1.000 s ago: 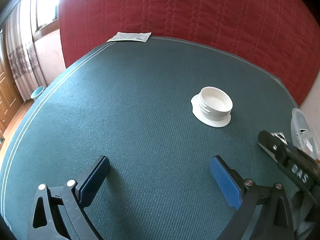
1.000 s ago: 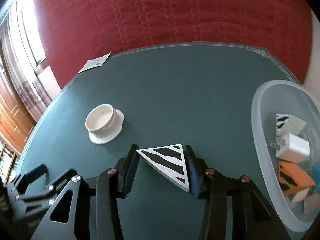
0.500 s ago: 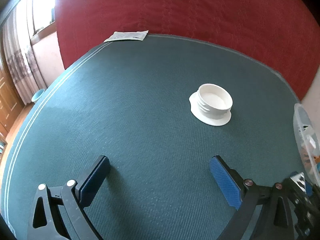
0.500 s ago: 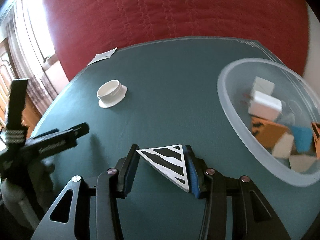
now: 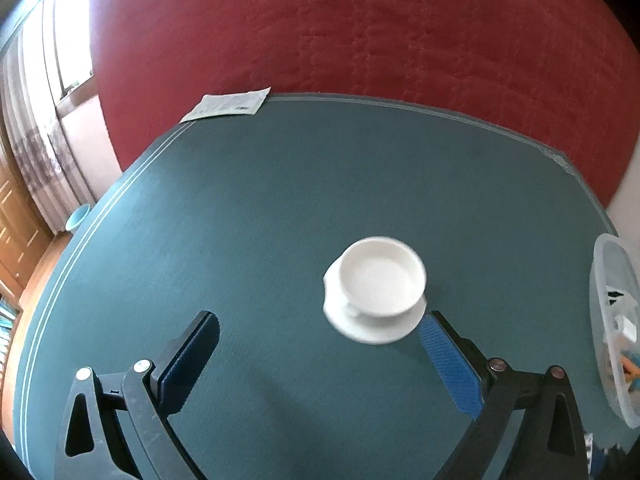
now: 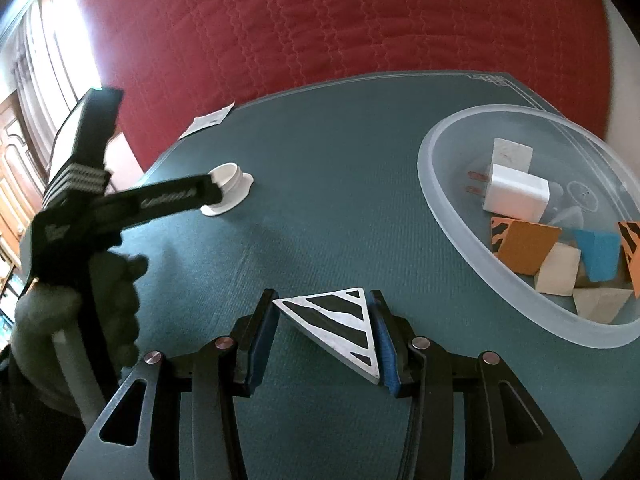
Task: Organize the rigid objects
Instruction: 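Grasp the white cup by its rim with the left gripper while the right holds the triangle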
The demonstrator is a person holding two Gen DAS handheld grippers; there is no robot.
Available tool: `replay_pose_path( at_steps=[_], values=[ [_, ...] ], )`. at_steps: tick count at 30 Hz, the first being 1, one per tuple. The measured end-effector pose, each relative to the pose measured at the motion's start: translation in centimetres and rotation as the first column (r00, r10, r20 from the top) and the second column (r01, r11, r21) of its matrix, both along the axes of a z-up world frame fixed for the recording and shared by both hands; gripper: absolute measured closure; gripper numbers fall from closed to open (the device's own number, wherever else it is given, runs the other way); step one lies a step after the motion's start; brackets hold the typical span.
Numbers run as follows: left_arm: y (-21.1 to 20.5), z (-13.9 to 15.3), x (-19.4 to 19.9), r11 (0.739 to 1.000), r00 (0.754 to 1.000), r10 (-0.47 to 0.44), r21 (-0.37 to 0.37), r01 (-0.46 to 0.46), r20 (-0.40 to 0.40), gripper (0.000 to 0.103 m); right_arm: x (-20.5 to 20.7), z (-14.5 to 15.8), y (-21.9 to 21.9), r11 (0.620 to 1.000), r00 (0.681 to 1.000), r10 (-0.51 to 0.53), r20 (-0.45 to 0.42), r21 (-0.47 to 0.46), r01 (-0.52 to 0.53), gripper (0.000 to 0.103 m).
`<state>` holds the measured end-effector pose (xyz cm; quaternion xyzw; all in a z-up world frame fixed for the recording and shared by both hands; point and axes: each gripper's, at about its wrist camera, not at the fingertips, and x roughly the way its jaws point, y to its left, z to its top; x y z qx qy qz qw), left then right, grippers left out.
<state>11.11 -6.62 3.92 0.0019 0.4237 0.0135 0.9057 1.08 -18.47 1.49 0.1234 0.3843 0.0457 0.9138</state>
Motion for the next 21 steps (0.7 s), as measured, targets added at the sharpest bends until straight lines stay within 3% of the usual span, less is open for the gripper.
replay_pose_path(
  at_steps=[12, 17, 21],
  values=[
    [-0.6, -1.3, 3.1, 1.000, 1.000, -0.013, -0.002, 0.013, -0.024, 0.002, 0.0, 0.0, 0.0, 1.000, 1.000, 0.000, 0.000, 0.000, 0.000, 0.057],
    [-0.1, -1.4, 3.4, 0.997, 0.998, -0.051, -0.052, 0.050, -0.028, 0.018, 0.0, 0.0, 0.0, 1.000, 1.000, 0.000, 0.000, 0.000, 0.000, 0.057],
    [-0.1, -1.2, 3.4, 0.991, 0.993, -0.117, -0.065, 0.116, -0.007, 0.037, 0.0, 0.0, 0.0, 1.000, 1.000, 0.001, 0.001, -0.001, -0.001, 0.057]
  ],
)
